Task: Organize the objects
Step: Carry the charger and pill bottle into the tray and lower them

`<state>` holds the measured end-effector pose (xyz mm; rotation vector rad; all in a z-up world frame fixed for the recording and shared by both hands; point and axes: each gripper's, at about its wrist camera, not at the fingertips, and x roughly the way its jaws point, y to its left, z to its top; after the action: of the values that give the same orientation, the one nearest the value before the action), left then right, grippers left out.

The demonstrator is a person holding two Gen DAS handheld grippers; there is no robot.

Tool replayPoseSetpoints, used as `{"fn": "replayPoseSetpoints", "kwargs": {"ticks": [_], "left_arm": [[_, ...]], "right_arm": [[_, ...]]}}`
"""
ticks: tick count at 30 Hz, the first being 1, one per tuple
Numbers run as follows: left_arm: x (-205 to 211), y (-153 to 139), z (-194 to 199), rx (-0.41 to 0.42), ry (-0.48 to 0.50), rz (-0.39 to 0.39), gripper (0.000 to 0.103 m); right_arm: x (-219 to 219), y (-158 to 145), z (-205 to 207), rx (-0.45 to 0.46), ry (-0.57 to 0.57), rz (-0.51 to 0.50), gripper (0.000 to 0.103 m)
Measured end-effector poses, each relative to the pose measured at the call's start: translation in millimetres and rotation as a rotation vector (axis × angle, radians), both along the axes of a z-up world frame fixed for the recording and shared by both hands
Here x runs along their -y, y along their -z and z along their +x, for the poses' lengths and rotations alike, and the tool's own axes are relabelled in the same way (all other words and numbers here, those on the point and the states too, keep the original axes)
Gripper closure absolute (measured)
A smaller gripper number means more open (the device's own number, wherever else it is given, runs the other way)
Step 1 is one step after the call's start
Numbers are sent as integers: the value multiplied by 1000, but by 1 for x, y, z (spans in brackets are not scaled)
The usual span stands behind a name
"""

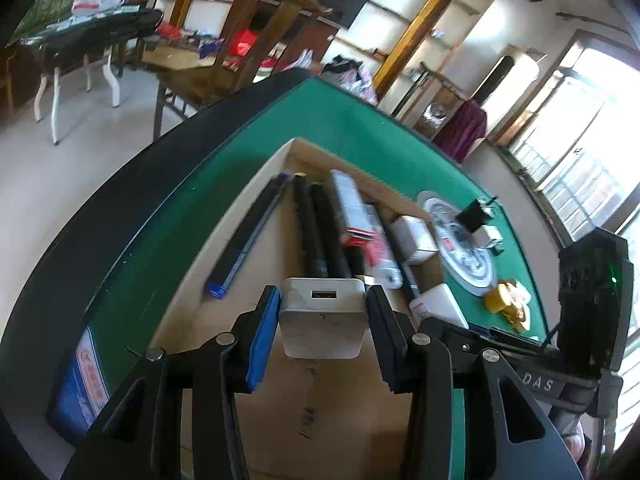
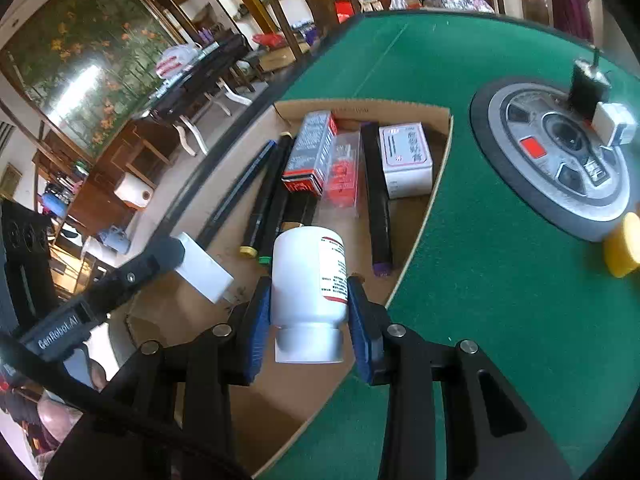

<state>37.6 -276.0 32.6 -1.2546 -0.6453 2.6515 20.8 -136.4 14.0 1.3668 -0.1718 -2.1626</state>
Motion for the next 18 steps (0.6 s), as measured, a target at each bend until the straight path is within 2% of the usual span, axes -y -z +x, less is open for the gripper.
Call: {"fn": "replayPoseSetpoints", "kwargs": {"ticks": [3,5,9,15,18], "left_arm": [[10,5,-14,34,-6,20,64],[11,6,-24,50,-17,-13,64],[10,13,-40,80,-14,-25,64],[8,22,-52,96,-30,-45,64],[12,22,-53,96,-42,-22,64]], "right_arm": [[6,7,-5,6,0,27,69],[10,9,-6,8,-1,42,69],[16,8,-7,-20,-3,90,69],[24,13,-3,-60,-14,165,69],[26,13,-3,-77,-17,189,69]]}}
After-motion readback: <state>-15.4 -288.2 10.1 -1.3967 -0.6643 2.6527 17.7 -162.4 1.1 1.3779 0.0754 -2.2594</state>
